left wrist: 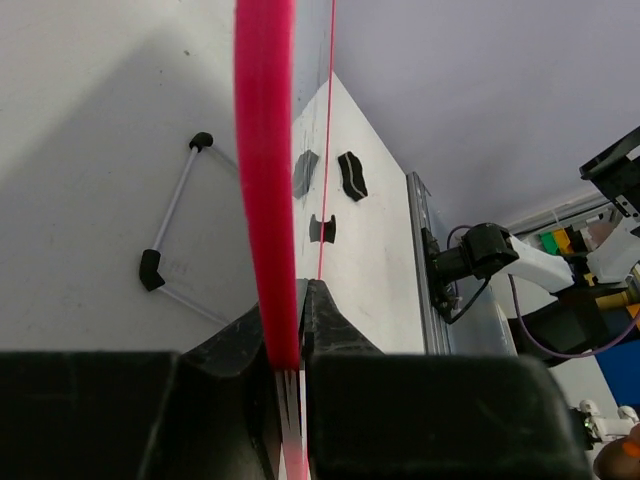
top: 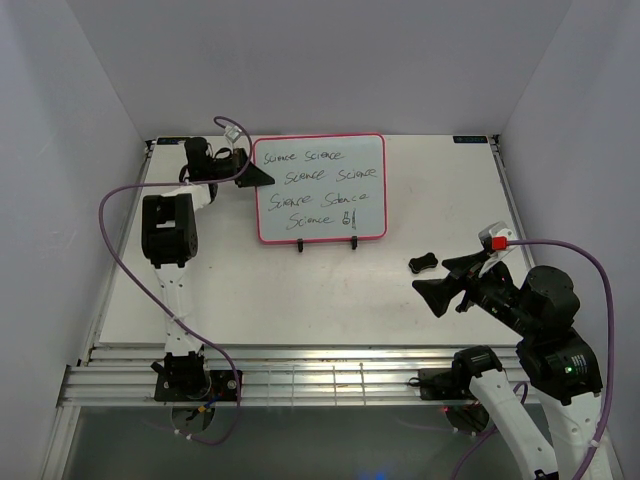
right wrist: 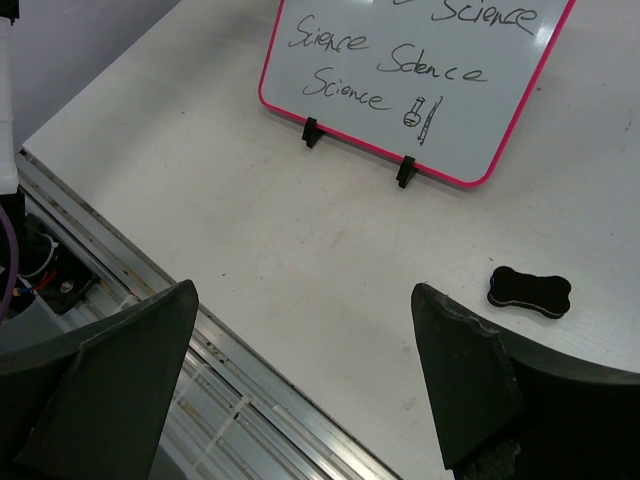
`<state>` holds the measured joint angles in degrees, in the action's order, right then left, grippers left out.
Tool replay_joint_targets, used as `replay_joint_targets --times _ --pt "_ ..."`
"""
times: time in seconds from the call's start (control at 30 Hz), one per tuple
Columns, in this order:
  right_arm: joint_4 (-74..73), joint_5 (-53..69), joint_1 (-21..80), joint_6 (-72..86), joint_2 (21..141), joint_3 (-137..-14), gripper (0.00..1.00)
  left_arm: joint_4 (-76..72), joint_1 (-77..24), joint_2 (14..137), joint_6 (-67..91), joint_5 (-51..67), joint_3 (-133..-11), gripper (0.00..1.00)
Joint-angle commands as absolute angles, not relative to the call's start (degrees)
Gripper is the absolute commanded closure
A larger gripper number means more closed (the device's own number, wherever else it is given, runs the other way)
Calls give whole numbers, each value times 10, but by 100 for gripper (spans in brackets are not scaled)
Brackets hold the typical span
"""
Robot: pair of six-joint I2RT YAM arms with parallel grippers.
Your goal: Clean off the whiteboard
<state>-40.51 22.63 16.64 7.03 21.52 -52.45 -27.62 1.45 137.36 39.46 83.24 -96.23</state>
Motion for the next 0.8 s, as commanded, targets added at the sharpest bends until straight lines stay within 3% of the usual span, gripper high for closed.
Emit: replay_joint_targets --times 0.0,0.13,0.2,0.3,0.33,0.4,0.5,0.77 --pt "-393 227 170 69 211 -530 7 -334 10 1362 409 848 -948 84" --pt "-391 227 169 70 211 -528 7 -421 10 1358 462 846 -931 100" --pt "-390 227 170 71 210 -527 7 -484 9 1354 531 847 -913 100" --pt "-389 222 169 71 209 -526 7 -678 11 1370 655 836 -914 100" --pt "-389 220 170 71 209 -524 7 -796 16 1381 764 832 -924 100" --pt "-389 216 170 71 207 -522 7 -858 18 1418 846 824 -958 100" --pt "-390 209 170 70 205 -517 7 -847 15 1420 857 827 -996 100" --pt "-382 210 169 73 207 -511 7 -766 16 1347 763 805 -955 100"
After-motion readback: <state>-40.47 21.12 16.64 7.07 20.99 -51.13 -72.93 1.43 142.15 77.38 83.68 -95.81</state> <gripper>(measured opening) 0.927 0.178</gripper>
